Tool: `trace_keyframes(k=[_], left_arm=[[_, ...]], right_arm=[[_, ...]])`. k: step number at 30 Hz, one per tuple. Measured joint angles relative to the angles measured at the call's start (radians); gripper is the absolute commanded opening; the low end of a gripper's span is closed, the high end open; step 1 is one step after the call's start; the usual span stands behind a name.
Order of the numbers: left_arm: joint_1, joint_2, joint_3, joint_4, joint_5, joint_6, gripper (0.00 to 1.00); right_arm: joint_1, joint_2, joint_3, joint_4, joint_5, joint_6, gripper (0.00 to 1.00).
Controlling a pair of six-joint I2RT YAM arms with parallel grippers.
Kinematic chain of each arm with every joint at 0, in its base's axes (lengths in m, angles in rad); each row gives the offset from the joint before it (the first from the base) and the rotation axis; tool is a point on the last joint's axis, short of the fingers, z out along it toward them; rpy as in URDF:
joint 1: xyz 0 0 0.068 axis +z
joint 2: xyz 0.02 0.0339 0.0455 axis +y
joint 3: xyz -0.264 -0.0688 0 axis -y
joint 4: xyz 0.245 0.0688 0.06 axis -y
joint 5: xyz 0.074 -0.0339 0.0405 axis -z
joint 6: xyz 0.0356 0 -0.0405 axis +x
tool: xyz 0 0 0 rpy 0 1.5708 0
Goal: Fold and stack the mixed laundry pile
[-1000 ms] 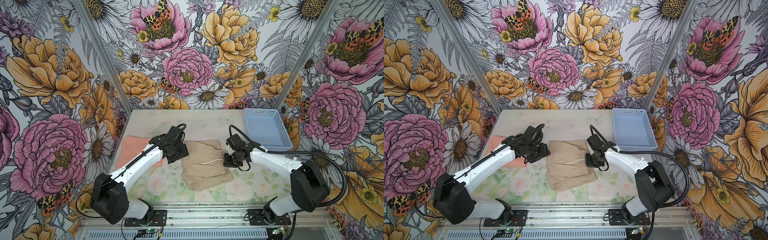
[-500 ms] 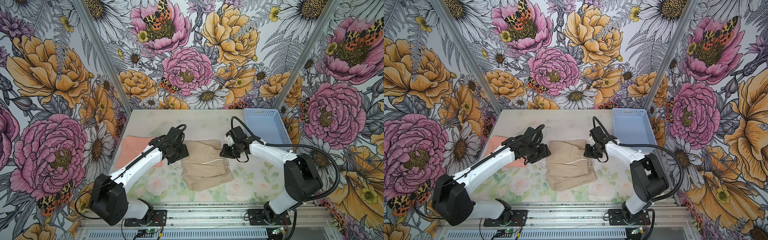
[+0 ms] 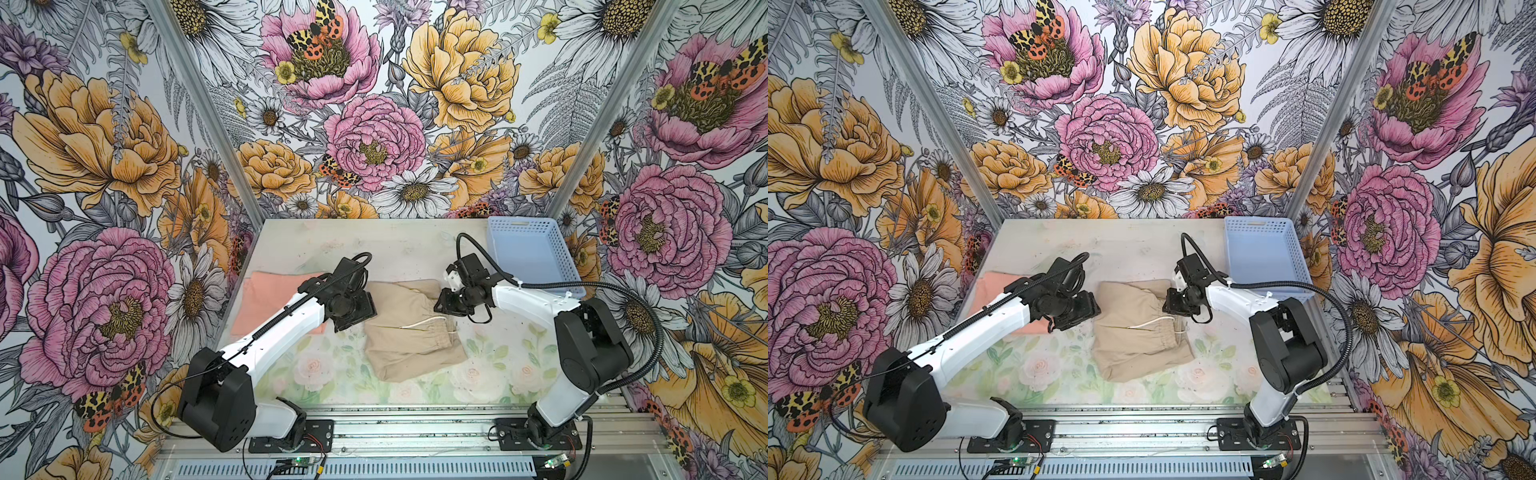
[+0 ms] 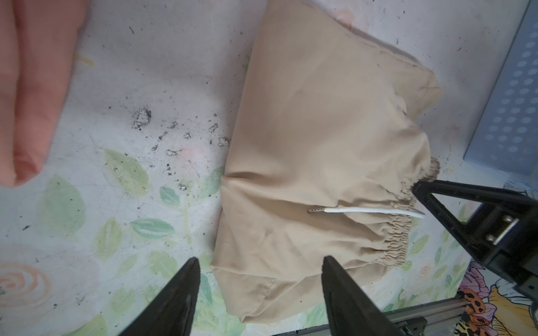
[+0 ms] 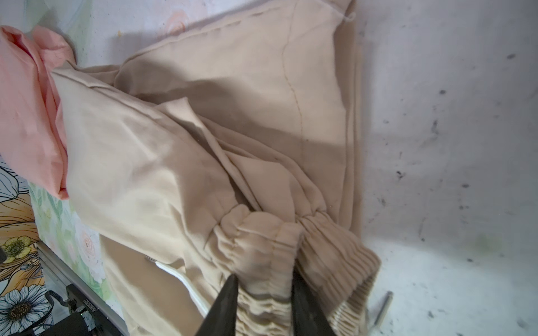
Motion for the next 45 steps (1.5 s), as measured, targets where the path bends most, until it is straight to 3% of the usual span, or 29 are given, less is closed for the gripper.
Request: trace_keyframes(k=[7,19,20,23,29,38,45], left_arm=[[0.000,0.000,-0.003,0.009,0.000,0.000,0.68],[0.004,0.002,-0.003,0.020,0.008,0.008,0.68],[0.004,0.002,-0.003,0.021,0.008,0.011,0.68],[0.004,0.002,-0.003,0.023,0.008,0.011,0.68],[0.004,0.002,-0.003,0.024,0.008,0.011,0.68],[0.004,0.002,-0.003,0.024,0.008,0.011,0.68],[0.004,0.002,-0.003,0.024,0.008,0.011,0.68]], right_arm=[[-0.013,-0.023,-0.015,0.019,-0.013,0.008,0.00],[-0.054,-0.095,-0.022,0.008,-0.061,-0.015,0.01],[-0.054,-0.095,-0.027,0.007,-0.063,-0.018,0.03],[-0.054,-0.095,-0.048,0.009,-0.064,-0.022,0.24],[-0.054,-0.088,-0.064,0.027,-0.068,-0.026,0.36],[-0.054,-0.065,-0.123,0.098,-0.090,-0.004,0.36],[-0.054,-0.064,-0.147,0.168,-0.110,0.033,0.20]])
